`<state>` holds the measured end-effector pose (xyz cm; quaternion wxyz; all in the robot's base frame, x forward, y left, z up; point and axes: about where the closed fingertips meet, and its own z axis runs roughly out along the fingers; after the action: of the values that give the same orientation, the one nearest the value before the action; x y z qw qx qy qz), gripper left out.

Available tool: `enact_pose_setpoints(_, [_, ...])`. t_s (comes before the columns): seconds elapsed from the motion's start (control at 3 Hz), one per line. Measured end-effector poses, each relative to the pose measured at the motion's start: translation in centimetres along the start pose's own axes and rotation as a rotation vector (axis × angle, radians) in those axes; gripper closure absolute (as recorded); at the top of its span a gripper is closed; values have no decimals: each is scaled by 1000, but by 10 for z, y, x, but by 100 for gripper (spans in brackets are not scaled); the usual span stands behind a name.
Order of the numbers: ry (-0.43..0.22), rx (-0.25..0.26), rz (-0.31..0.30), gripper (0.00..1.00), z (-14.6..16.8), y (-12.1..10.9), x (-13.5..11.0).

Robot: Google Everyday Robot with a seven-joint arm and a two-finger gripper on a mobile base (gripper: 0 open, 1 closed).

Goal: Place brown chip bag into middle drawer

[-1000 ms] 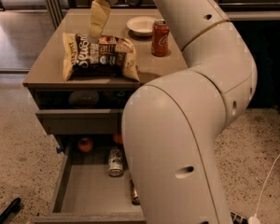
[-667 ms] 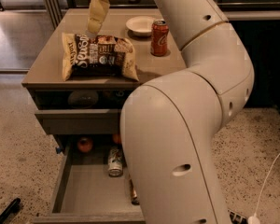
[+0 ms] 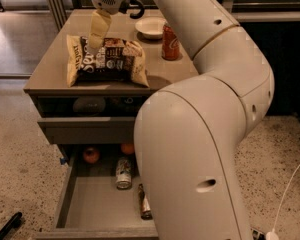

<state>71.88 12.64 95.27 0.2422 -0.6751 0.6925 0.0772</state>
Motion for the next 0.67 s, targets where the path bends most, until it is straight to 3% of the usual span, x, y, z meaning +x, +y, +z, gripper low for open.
enact_pose_setpoints(0.67, [-5, -27, -9, 0, 20, 12, -4])
